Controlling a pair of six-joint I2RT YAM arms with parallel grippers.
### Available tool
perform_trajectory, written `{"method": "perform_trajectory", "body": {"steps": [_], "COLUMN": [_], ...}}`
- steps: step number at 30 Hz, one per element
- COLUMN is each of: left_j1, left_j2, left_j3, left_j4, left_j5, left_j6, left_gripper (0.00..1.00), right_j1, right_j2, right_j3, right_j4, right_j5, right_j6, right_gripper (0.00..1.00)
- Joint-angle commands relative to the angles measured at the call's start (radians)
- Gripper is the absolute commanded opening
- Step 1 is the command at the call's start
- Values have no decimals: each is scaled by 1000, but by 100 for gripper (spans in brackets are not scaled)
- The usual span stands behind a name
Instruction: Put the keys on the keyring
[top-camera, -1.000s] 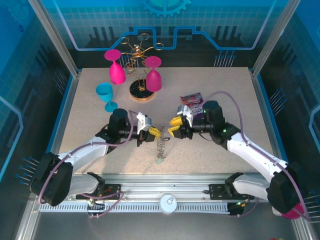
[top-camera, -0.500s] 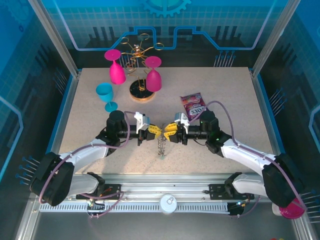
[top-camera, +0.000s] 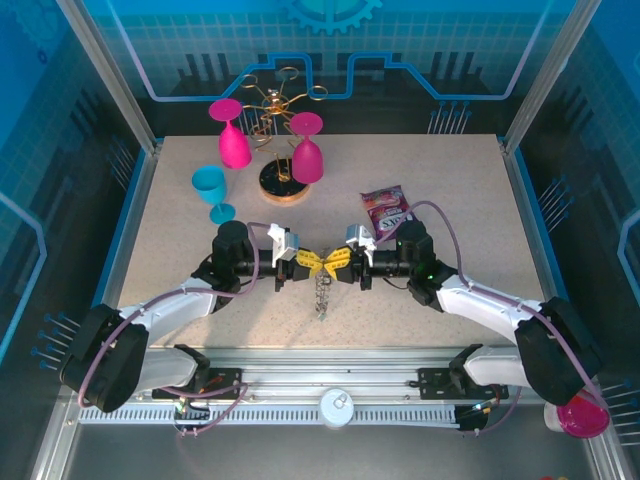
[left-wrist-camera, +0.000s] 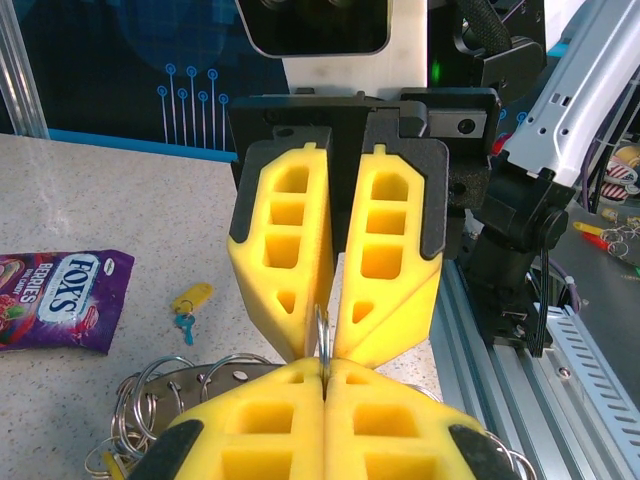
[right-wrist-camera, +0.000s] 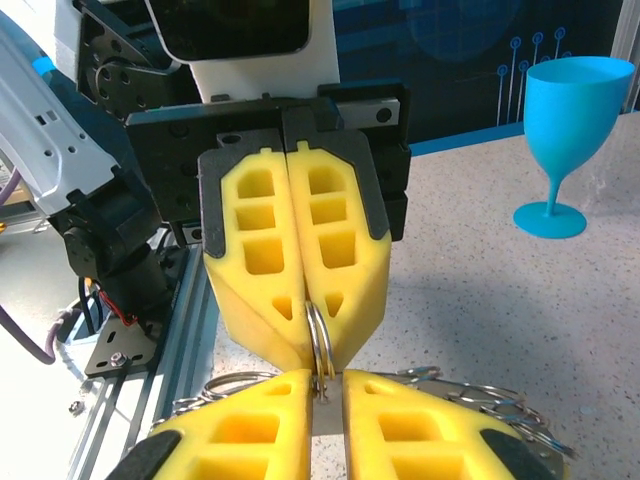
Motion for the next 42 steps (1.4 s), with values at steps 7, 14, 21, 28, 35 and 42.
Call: {"method": "perform_trajectory", "body": {"steps": [7, 14, 21, 28, 35, 42], "left_j1": [3, 3, 4, 4, 3, 2], "left_j2": [-10, -28, -50, -55, -54, -57], "left_j3": [1, 39, 131, 176, 222, 225], "left_j4": [35, -128, -438, -555, -654, -653], "left_j5": [50, -12, -26, -22, -11, 13], "left_j6": [6, 63, 213, 279, 328, 331], "left_gripper": [0, 29, 28, 20, 14, 0], "right_j1": [16, 21, 39, 76, 127, 127], "right_j2": [19, -11, 9, 58, 118, 87], "right_j3": [51, 129, 300, 455, 578, 573], "right_j4": [34, -233, -693, -968, -1146, -1073], "right_j5": [-41, -33, 20, 109, 198, 189], "right_j6": [1, -141, -368, -521, -602, -533], "right_gripper": [3, 0, 0, 0, 0, 0]}}
